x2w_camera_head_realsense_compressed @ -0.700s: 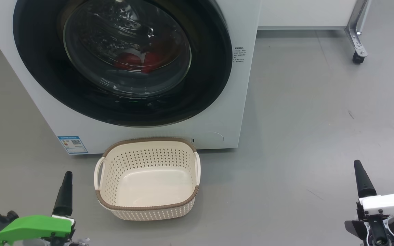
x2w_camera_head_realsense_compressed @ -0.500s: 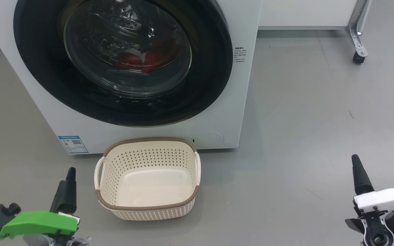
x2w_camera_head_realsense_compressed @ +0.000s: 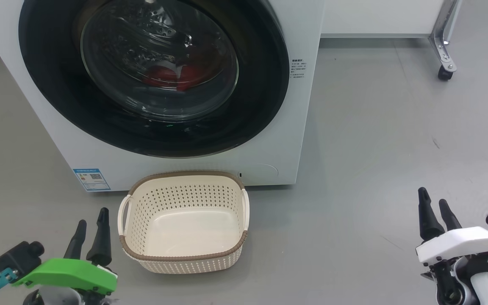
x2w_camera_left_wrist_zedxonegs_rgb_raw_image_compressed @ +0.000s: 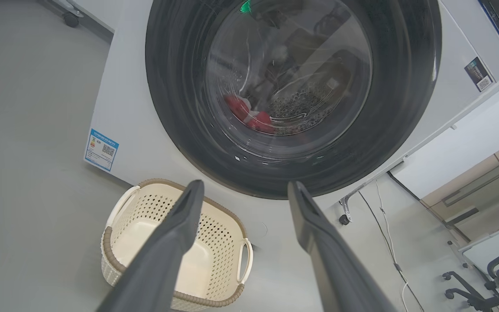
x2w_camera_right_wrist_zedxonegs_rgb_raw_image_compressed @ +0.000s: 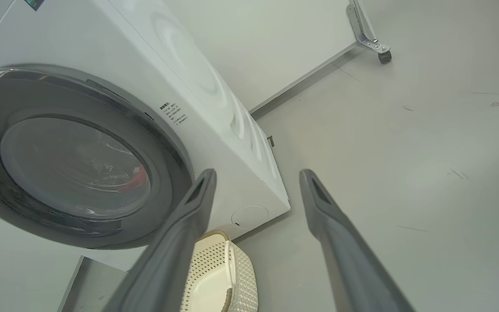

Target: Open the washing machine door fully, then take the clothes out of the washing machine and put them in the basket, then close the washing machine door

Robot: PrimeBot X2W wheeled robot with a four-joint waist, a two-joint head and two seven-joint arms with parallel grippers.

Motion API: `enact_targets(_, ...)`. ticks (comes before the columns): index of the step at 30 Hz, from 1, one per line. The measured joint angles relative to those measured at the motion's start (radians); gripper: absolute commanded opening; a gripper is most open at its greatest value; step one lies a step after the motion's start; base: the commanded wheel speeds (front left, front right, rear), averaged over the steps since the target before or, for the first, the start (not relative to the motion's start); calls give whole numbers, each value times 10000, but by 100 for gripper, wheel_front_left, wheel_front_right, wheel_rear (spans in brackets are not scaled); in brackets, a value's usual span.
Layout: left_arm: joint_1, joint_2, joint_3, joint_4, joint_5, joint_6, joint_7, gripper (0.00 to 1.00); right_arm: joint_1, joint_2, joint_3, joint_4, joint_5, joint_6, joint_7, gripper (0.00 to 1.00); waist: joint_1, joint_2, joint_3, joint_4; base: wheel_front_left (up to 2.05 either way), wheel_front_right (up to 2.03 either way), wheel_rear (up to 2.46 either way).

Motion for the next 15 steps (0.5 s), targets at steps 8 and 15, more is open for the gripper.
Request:
enact_targets(8,0,40,-374,-4,1120,301,-261,100,0,-38,464,104,-1018,-259,-288,100,0,0,-24,14,0,0,0)
enact_targets(15,1,35,-631,-21,1944,508,-493,100,1,-42,746,268,-1808,-466,-500,100,0,0,-30,30,0,0,0)
